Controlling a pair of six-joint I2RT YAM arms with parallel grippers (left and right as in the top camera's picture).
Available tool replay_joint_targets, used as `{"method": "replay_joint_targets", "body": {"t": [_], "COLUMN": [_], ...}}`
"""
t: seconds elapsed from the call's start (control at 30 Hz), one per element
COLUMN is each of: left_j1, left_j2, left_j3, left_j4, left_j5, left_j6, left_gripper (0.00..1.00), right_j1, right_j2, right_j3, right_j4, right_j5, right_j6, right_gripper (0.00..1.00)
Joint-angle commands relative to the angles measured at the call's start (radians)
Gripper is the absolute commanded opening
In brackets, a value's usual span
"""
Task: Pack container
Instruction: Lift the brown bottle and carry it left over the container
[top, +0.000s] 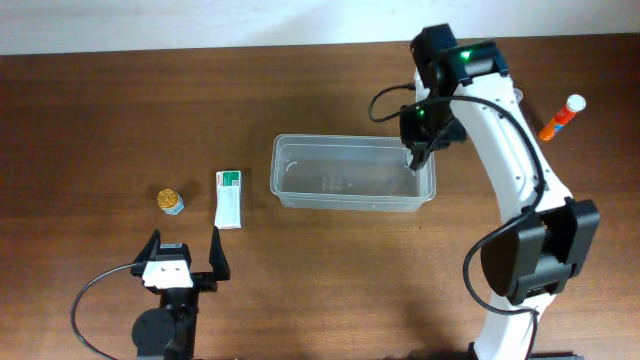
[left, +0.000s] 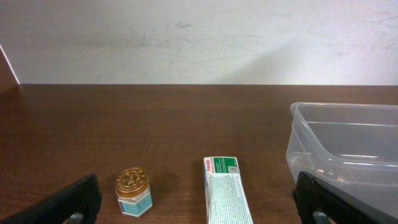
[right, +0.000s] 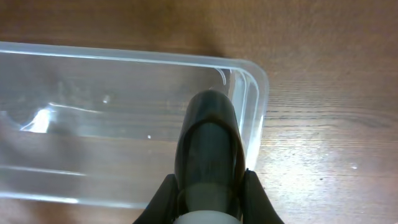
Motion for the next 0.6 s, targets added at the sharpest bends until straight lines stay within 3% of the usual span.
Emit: {"method": "replay_joint_targets", "body": {"t": [0.0, 0.57], "left_j1": [0.007, 0.007], "left_j2": [-0.009, -0.009], "left_j3": [-0.004, -0.004], "left_j4": [-0.002, -0.002], "left_j5": [0.014, 0.014], "left_j6": [0.011, 0.012], "left_gripper": [0.99, 0.99], "right_j1": [0.007, 0.006], "right_j2": [-0.018, -0.017], "right_j3": [-0.063, -0.301], "right_j4": [0.039, 0.285], "right_j5": [0.012, -0.030], "right_j6": [0.041, 0.076], "right_gripper": [0.13, 0.13]}}
